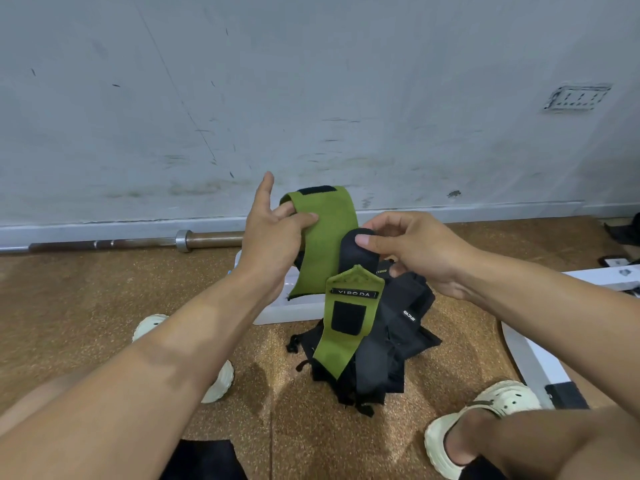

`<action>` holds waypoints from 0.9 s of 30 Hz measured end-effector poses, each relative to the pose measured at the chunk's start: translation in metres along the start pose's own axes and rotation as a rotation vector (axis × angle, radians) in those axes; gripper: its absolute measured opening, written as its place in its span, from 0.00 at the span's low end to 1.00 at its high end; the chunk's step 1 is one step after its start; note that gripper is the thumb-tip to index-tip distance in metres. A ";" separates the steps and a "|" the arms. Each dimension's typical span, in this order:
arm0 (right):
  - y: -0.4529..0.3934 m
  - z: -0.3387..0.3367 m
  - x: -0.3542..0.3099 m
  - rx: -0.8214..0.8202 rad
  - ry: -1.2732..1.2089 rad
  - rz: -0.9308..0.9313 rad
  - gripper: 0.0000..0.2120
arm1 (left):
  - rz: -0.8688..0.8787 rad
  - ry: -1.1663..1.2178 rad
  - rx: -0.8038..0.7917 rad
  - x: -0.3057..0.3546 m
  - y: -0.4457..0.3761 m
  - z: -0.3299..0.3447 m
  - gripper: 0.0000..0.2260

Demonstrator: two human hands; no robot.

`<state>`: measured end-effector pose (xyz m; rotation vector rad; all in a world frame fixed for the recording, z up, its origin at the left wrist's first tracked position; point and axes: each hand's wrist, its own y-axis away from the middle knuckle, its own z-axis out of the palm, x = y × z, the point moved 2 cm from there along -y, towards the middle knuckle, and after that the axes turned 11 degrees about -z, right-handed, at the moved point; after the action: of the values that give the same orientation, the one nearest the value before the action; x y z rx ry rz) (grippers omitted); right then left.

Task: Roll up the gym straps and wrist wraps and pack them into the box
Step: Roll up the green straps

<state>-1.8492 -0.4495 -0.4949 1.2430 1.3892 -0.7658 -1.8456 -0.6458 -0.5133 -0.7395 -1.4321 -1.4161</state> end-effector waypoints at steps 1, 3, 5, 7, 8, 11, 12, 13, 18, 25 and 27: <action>0.000 0.000 -0.001 0.017 -0.007 -0.017 0.02 | -0.005 -0.013 -0.001 0.000 0.001 0.000 0.40; -0.001 0.000 -0.004 0.071 -0.034 -0.051 0.03 | -0.012 -0.043 0.000 0.000 0.002 0.001 0.40; -0.002 0.000 -0.006 0.144 -0.097 -0.070 0.04 | -0.011 -0.075 -0.046 -0.002 0.006 0.004 0.41; -0.003 -0.004 -0.008 0.227 -0.145 -0.083 0.03 | 0.017 -0.159 -0.111 -0.007 0.011 0.009 0.39; -0.004 -0.005 -0.008 0.256 -0.162 -0.085 0.03 | 0.031 -0.209 -0.144 -0.010 0.013 0.011 0.38; -0.008 -0.011 -0.005 0.303 -0.198 -0.083 0.03 | 0.050 -0.274 -0.185 -0.018 0.017 0.015 0.36; -0.008 -0.011 -0.004 0.304 -0.204 -0.088 0.03 | 0.056 -0.266 -0.166 -0.019 0.016 0.014 0.36; -0.009 -0.011 -0.003 0.296 -0.206 -0.099 0.03 | 0.064 -0.249 -0.140 -0.017 0.015 0.014 0.36; -0.007 -0.008 -0.003 0.269 -0.110 -0.231 0.02 | 0.078 -0.094 -0.021 -0.012 0.010 0.011 0.37; -0.005 -0.013 -0.013 0.271 0.188 -0.470 0.05 | 0.001 -0.023 -0.023 -0.008 0.001 0.008 0.29; -0.003 -0.014 -0.011 0.229 0.290 -0.528 0.04 | 0.010 -0.069 -0.013 -0.008 0.002 0.006 0.27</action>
<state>-1.8577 -0.4406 -0.4815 1.2044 1.9511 -1.1644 -1.8423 -0.6379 -0.5189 -0.8096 -1.4708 -1.4057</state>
